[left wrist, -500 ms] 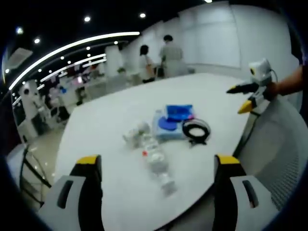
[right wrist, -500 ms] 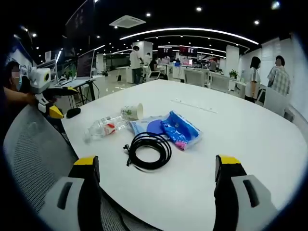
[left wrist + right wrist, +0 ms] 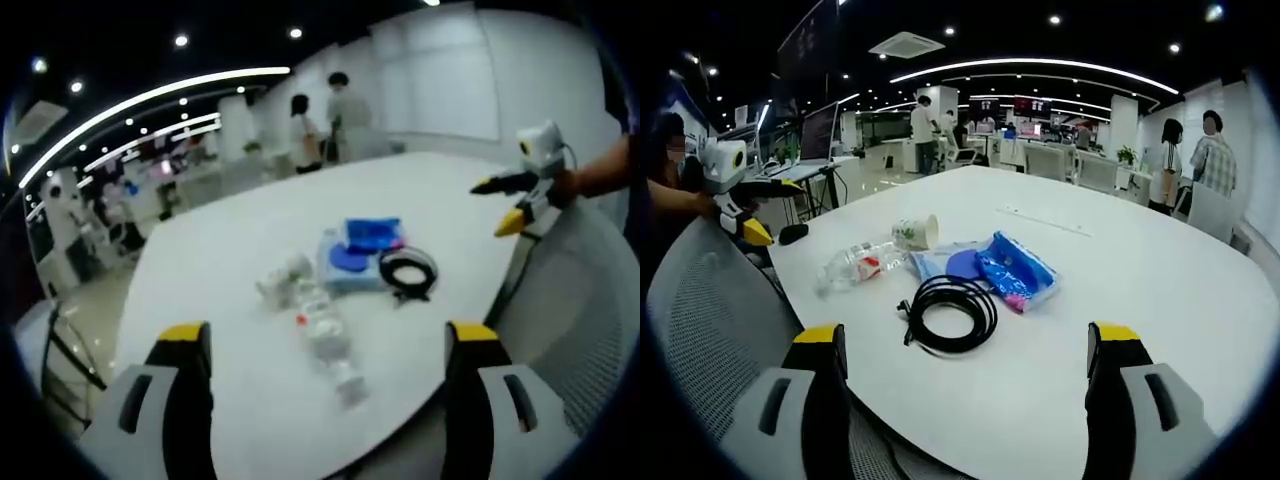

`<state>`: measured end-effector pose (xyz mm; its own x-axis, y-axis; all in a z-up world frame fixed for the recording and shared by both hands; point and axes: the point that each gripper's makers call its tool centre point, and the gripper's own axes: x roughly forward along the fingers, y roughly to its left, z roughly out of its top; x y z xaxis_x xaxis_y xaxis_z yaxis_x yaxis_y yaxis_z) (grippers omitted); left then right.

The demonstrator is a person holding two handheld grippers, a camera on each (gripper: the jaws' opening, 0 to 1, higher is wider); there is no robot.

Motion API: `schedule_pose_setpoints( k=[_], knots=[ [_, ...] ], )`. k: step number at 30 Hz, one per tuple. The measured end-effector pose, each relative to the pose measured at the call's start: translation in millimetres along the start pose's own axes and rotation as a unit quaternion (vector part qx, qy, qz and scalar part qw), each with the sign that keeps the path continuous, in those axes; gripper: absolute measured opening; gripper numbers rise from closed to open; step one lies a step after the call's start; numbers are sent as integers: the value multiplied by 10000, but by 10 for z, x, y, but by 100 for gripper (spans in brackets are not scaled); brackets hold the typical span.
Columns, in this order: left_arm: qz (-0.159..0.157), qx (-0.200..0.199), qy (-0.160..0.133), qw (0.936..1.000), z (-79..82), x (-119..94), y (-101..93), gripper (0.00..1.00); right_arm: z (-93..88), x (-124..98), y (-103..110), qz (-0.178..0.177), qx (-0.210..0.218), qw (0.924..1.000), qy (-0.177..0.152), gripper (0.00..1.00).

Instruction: Arrange the tabletop items into an orderly group along one side of the table until the central work area is clear of visible clutter.

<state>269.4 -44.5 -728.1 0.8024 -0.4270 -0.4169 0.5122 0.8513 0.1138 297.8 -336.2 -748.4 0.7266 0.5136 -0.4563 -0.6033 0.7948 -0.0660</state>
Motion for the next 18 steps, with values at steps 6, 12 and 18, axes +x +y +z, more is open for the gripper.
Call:
schedule_pose_setpoints(
  k=[6,12,18],
  knots=[
    [16,-10,-8,10000,1,-4,3,93,5,-9,-2,-15,22,10000,-23,99],
    [32,-3,-6,10000,0,-10,9,93,15,-11,-3,-27,35,10000,-43,99],
    [39,-27,-17,10000,2,-13,18,93,18,-13,-3,-29,30,10000,-55,99]
  ],
)
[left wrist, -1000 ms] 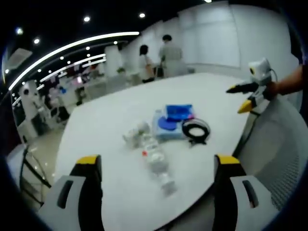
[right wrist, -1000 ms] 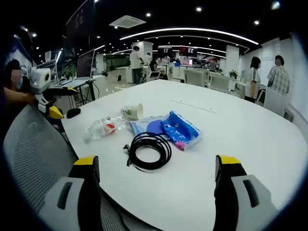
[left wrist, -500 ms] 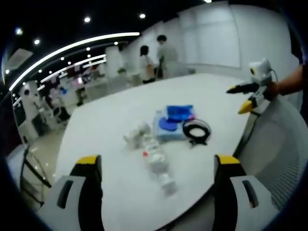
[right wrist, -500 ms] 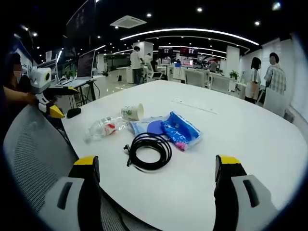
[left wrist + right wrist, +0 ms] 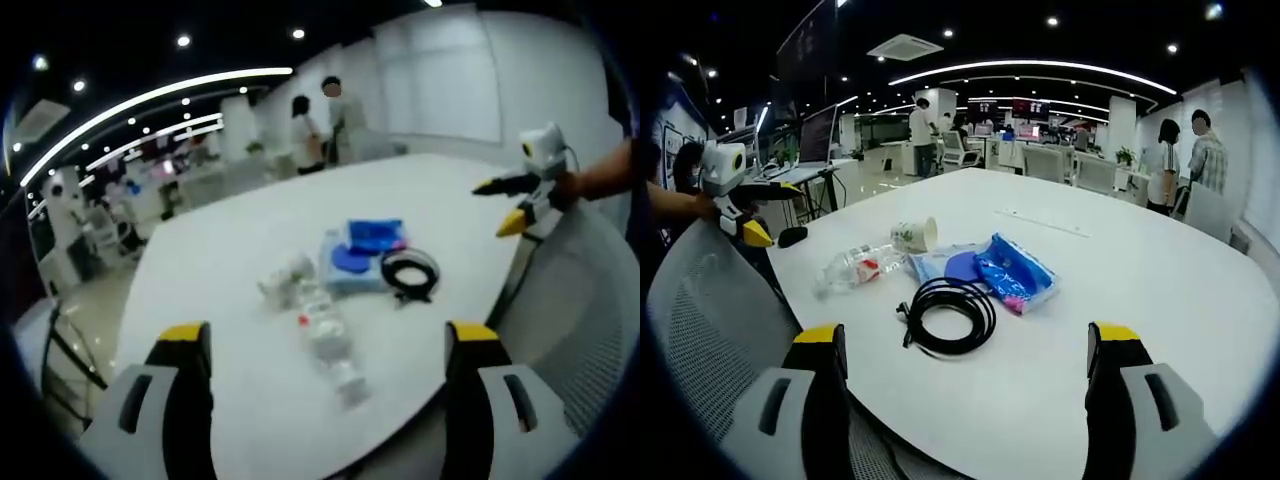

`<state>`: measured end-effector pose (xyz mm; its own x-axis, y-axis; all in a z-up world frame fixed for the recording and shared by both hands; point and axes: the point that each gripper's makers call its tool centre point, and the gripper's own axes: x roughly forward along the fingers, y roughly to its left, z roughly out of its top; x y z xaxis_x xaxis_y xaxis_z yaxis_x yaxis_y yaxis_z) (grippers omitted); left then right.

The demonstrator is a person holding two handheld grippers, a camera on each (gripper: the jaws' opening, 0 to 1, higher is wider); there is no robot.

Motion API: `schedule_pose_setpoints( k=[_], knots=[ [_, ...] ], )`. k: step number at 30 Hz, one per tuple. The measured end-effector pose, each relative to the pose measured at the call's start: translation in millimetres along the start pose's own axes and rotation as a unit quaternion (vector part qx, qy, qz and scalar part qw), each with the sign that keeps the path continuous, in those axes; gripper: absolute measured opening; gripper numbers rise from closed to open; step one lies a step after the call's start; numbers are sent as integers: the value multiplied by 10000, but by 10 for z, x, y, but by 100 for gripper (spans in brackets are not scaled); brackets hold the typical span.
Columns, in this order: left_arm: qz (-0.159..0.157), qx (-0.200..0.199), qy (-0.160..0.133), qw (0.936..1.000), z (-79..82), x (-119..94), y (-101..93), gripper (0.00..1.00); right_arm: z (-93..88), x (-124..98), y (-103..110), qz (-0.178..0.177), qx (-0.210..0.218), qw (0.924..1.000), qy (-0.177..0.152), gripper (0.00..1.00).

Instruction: Arrange the tabletop items into an orderly group along one side of the table until the central work area is clear of visible clutter.

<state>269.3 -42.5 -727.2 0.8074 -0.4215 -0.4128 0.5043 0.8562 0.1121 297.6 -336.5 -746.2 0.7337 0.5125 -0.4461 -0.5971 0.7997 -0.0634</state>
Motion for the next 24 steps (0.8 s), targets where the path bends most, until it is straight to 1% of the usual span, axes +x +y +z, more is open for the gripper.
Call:
schedule_pose_setpoints(
  k=[24],
  knots=[
    [69,-23,-17,10000,3,-16,13,93,-15,-10,26,37,-46,10000,35,99]
  ],
)
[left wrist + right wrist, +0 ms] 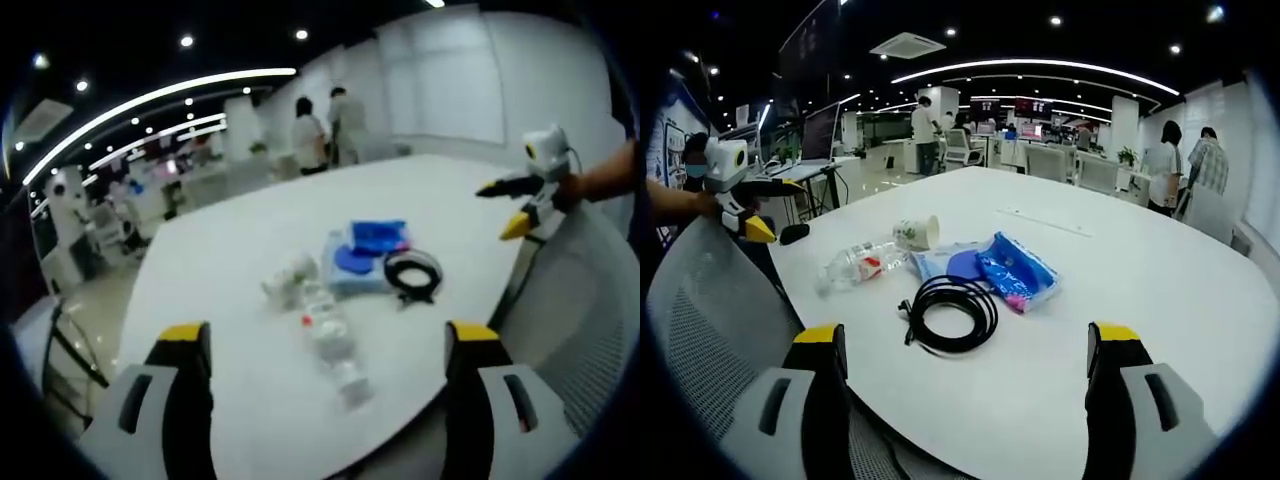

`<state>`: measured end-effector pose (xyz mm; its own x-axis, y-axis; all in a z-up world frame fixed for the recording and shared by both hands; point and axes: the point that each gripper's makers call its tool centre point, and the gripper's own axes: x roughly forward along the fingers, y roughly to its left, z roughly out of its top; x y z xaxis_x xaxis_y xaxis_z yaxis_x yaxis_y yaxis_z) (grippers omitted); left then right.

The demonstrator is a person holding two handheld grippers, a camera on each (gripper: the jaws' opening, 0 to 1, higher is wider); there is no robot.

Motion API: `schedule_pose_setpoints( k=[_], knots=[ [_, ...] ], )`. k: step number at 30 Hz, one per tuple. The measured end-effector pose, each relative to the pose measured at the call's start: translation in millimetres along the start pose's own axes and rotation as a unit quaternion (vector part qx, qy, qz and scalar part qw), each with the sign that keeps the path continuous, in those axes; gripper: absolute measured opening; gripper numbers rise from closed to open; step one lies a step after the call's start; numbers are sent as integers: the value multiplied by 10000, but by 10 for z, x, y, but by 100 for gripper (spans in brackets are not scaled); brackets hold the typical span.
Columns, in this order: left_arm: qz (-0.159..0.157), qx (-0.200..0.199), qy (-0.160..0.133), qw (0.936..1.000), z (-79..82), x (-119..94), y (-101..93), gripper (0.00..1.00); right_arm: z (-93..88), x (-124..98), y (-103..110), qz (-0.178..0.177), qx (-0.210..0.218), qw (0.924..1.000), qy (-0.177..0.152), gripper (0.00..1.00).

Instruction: Arrange the tabletop items into an orderly group along one side of the table until the central work area is clear of visible clutter.

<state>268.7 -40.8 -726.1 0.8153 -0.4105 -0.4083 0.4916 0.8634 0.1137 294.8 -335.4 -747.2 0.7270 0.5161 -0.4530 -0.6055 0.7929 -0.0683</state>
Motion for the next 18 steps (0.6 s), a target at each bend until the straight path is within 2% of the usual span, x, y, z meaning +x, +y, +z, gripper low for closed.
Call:
schedule_pose_setpoints(
  k=[12,18],
  knots=[
    [15,28,94,10000,-31,11,-1,92,-13,-8,-18,-32,62,10000,13,99],
    [104,63,230,9997,-67,23,24,91,-20,-11,-28,-37,84,10000,24,99]
  ],
)
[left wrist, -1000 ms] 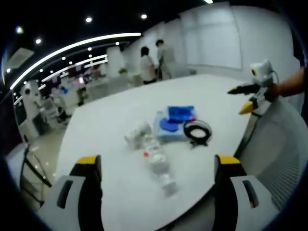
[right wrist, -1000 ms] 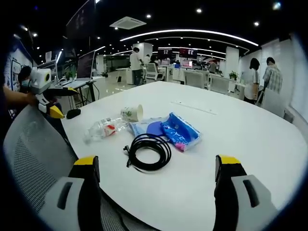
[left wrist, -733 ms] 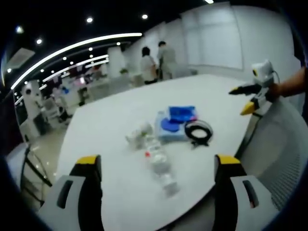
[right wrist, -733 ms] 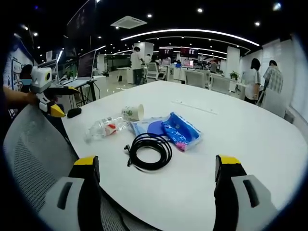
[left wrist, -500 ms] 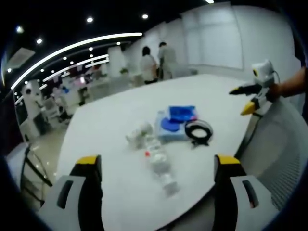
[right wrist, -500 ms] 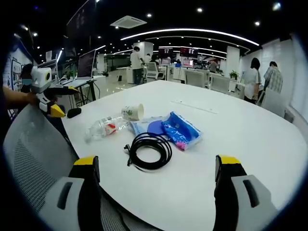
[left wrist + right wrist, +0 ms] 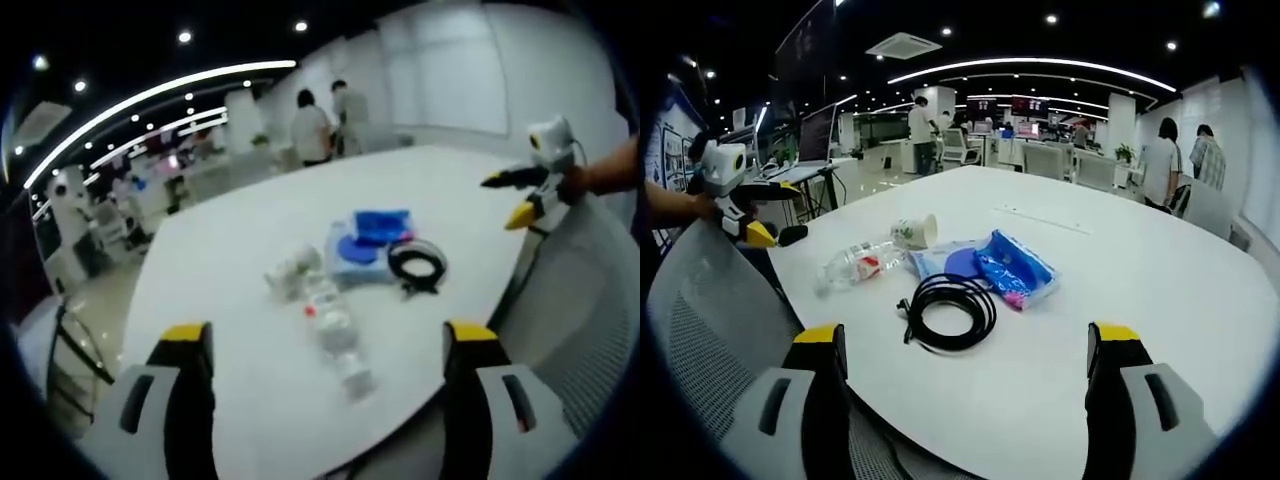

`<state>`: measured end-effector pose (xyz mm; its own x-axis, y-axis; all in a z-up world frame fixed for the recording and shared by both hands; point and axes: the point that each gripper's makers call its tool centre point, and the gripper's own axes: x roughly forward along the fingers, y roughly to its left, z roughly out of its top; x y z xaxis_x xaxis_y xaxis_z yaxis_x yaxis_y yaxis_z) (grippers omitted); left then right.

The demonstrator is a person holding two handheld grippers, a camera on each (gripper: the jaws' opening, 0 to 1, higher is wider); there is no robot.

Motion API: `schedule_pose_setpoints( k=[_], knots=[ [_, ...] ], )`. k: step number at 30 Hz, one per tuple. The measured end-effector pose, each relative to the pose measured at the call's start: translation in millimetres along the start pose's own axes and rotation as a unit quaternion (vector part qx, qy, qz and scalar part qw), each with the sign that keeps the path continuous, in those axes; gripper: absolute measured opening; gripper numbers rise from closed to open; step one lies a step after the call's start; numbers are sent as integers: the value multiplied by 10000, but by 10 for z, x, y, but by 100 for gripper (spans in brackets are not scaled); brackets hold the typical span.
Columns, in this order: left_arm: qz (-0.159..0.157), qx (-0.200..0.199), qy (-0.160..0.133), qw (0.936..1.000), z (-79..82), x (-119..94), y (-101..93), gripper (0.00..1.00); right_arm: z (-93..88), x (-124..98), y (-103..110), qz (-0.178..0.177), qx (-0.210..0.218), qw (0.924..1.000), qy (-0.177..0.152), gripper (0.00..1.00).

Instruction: Arrange the tabletop items into an orderly group along one side of the table until the central work area is clear of visible clutter.

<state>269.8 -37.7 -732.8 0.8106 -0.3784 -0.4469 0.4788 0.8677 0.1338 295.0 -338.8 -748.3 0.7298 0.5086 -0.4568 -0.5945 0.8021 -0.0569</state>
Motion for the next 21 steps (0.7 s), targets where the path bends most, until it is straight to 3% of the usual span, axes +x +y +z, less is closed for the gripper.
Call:
schedule_pose_setpoints(
  k=[14,21],
  knots=[
    [75,71,374,9992,-61,89,45,97,-15,8,1,32,-36,10000,44,99],
    [58,174,623,9979,-32,259,141,96,-20,6,4,46,-60,10000,53,99]
  ],
)
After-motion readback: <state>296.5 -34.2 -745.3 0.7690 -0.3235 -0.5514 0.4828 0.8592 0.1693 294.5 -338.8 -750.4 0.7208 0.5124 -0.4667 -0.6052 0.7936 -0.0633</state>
